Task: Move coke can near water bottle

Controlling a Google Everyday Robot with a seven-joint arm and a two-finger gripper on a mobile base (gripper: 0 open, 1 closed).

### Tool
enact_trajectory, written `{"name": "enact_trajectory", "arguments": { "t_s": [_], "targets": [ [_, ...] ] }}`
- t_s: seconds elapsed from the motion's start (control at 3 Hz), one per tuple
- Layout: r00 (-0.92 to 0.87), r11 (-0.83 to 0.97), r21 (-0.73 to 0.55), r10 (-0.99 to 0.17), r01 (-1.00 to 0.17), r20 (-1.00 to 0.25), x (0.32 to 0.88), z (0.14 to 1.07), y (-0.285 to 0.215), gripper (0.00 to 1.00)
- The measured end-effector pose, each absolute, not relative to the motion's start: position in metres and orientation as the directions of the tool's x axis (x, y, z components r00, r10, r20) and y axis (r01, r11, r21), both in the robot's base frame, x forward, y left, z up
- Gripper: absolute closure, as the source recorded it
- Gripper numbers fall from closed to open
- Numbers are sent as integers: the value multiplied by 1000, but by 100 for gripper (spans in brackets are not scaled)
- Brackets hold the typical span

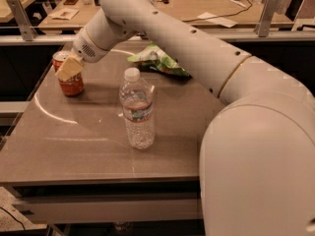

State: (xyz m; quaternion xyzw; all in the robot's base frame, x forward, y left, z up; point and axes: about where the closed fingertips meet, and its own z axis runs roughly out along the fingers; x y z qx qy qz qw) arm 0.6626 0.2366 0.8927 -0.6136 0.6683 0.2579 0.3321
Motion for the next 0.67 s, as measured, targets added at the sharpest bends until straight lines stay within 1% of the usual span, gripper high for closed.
{"name": "enact_trajectory", "arguments": {
  "t_s": [0.67],
  "targets": [
    [-35, 124, -60, -651, -990, -758, 661, 893, 232, 100]
  ]
}}
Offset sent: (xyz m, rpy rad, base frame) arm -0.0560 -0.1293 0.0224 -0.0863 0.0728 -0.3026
